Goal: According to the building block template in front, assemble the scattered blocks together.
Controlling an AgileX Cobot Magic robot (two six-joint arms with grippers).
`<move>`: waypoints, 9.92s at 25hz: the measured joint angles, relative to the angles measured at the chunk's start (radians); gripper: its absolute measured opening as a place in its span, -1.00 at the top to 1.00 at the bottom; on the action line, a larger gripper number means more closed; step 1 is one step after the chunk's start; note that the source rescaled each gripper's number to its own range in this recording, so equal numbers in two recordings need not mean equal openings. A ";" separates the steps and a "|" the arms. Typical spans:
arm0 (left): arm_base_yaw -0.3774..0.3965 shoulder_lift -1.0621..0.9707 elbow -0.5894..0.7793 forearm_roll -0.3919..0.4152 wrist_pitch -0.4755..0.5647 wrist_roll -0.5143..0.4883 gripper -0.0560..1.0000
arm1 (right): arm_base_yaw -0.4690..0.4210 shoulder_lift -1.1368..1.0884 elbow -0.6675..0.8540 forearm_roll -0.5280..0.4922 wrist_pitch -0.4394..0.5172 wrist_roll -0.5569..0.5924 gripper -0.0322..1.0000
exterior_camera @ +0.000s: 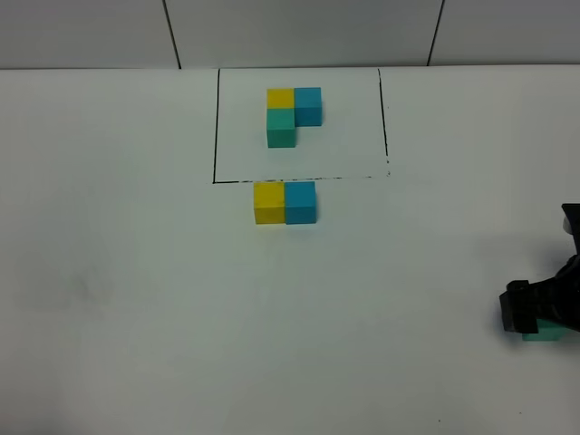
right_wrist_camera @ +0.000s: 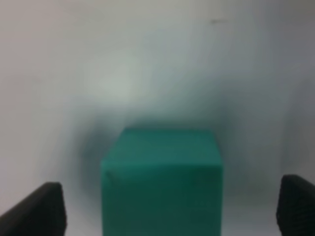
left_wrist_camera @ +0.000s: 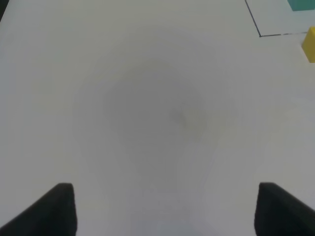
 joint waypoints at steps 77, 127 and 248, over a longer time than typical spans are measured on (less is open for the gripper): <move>0.000 0.000 0.000 0.000 0.000 0.000 -0.38 | 0.784 0.606 -1.067 -0.277 0.462 0.929 0.51; 0.000 0.000 0.000 0.000 0.000 0.000 -0.38 | 0.761 0.758 -1.254 -0.290 0.515 0.910 0.52; 0.000 0.000 0.000 0.000 0.000 0.000 -0.38 | 0.006 -1.174 0.004 -0.195 0.661 0.196 -1.00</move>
